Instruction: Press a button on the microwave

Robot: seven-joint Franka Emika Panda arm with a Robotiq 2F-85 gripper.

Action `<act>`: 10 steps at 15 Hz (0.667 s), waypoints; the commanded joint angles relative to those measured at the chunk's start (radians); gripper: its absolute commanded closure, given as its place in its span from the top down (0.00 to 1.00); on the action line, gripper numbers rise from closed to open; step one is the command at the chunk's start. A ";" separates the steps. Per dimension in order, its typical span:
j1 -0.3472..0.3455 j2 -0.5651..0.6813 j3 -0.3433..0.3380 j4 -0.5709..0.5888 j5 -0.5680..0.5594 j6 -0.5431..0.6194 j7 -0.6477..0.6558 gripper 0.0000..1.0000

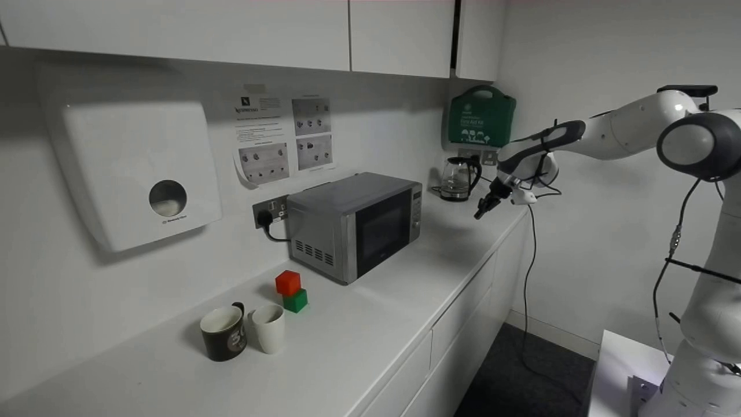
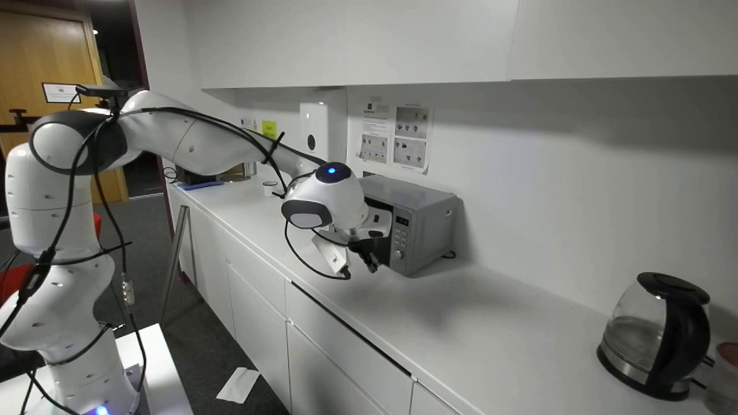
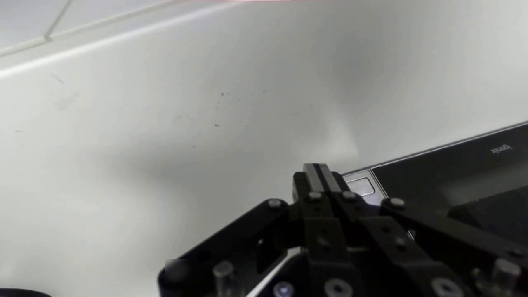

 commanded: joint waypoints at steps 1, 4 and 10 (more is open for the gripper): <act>0.042 -0.132 -0.070 -0.120 -0.079 -0.013 -0.009 0.00; 0.067 -0.189 -0.110 -0.165 -0.144 -0.023 0.008 0.00; 0.114 -0.262 -0.161 -0.204 -0.199 -0.094 0.011 0.00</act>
